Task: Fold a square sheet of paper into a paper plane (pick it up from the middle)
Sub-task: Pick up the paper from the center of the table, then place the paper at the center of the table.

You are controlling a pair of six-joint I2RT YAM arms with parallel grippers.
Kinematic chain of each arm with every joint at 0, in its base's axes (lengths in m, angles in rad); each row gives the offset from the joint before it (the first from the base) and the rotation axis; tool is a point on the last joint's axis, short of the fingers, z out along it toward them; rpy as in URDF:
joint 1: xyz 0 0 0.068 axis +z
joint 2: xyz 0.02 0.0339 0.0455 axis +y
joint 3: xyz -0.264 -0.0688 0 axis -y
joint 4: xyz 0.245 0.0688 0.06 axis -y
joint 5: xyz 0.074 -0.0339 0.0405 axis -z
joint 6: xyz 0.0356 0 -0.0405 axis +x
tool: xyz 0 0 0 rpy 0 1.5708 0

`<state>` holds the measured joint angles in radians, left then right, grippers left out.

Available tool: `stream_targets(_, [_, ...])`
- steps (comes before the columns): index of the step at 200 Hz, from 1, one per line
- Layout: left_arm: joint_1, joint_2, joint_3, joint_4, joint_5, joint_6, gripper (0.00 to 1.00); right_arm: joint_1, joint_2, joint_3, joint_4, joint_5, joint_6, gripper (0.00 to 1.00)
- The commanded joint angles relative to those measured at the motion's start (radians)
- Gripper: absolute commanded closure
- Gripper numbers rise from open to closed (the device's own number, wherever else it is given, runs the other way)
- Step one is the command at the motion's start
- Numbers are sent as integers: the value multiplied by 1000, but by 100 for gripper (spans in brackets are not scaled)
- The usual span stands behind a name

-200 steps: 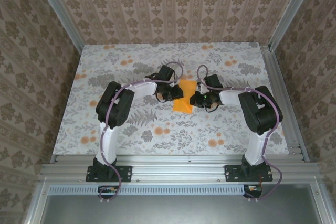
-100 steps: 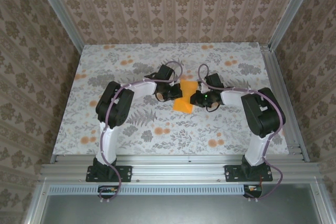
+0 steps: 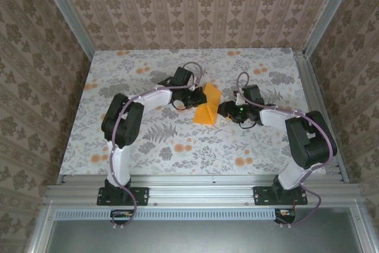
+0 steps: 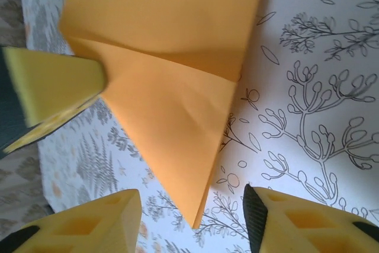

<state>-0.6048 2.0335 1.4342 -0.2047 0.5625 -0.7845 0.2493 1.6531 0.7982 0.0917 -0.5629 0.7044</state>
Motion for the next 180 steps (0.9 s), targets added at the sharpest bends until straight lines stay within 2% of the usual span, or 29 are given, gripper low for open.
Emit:
stream_targets(1, [8, -56, 6, 27, 46, -37, 100, -19, -21, -49, 130, -66, 123, 44])
stream_targets(32, [13, -88, -3, 56, 69, -67, 100, -34, 35, -109, 372, -146, 288, 37])
stream_targets(68, [17, -108, -12, 83, 74, -93, 100, -33, 76, -143, 656, -183, 511, 36])
stream_targets(103, [20, -113, -35, 143, 113, -136, 100, -21, 105, -163, 845, -195, 661, 38])
stream_targets(130, [22, -116, -44, 148, 110, -137, 100, -18, 110, -180, 925, -198, 712, 46])
stream_targets(180, [34, -128, -93, 181, 120, -148, 97, -23, 81, -192, 868, -195, 674, 68])
